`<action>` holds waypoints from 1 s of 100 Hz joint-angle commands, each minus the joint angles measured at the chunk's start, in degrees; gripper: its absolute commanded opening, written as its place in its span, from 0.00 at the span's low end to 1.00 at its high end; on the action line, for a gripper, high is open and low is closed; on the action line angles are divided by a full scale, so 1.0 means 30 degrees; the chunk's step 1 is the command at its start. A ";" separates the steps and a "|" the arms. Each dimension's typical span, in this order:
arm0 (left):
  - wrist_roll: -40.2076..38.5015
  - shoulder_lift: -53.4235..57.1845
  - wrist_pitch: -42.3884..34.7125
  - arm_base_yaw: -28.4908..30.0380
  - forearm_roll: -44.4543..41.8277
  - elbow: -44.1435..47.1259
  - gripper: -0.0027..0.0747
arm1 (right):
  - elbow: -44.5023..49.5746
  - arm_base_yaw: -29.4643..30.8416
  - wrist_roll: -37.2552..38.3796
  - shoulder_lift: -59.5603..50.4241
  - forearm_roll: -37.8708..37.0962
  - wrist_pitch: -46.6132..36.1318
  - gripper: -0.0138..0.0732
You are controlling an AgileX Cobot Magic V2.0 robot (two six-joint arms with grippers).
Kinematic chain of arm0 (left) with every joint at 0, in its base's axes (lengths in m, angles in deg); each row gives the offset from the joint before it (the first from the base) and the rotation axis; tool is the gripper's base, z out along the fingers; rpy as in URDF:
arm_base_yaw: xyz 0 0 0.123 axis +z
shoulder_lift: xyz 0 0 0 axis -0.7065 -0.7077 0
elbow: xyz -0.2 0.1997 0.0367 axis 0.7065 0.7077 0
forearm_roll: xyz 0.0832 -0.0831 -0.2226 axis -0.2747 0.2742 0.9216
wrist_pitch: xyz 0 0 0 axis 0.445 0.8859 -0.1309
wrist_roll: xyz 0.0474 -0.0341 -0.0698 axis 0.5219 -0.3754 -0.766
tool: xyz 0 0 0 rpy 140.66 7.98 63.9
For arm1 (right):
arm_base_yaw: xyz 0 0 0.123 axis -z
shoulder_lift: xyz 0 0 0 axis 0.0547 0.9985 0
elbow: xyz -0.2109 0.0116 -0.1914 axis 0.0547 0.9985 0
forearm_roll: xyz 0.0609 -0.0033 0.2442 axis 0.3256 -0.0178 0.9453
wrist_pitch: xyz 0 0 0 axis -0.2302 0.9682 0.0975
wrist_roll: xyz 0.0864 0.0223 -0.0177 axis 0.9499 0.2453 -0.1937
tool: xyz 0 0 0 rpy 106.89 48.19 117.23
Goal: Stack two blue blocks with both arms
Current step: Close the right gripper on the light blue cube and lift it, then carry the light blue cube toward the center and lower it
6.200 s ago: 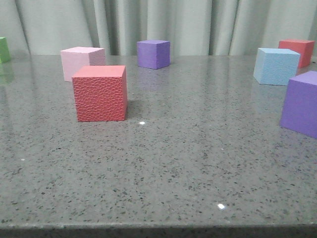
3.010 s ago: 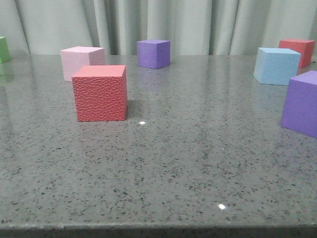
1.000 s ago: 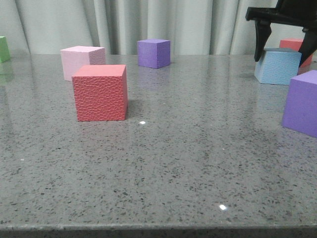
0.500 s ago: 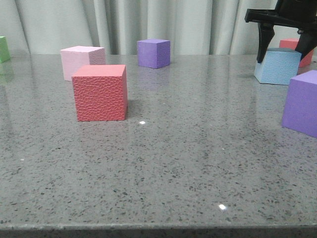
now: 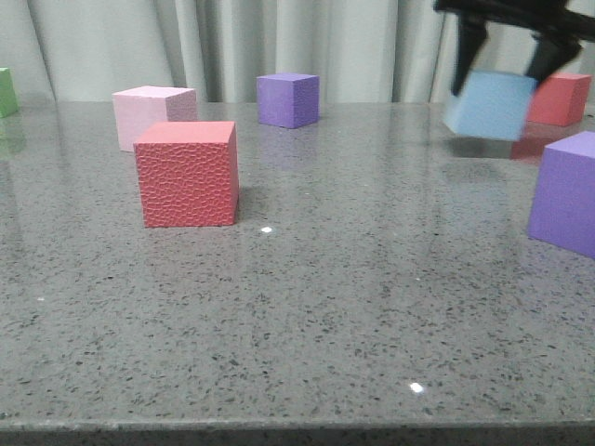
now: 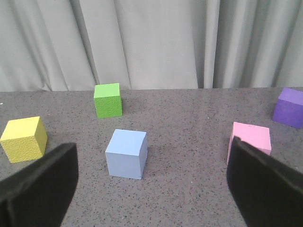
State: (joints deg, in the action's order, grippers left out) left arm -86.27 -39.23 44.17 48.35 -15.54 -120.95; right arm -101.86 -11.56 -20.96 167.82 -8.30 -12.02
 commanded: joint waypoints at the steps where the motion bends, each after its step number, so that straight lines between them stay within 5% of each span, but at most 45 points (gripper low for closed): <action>1: -0.0135 -0.0091 -0.1307 -0.0085 0.0190 -0.0693 0.84 | -0.1779 -0.1166 -0.0154 -0.1445 0.0314 0.0653 0.53; 44: -0.0135 -0.0091 -0.1174 -0.0085 0.0190 -0.0693 0.84 | -0.3473 -0.5756 0.2427 -0.0985 0.0170 -0.1586 0.53; 100: -0.0135 -0.0091 -0.1100 -0.0085 0.0190 -0.0693 0.84 | -0.3649 -0.6483 0.5101 0.1164 0.0203 -0.2400 0.53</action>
State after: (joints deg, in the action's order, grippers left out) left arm -86.27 -39.23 45.23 48.35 -15.54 -120.95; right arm -110.92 -31.00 -5.76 174.45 -7.96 -15.96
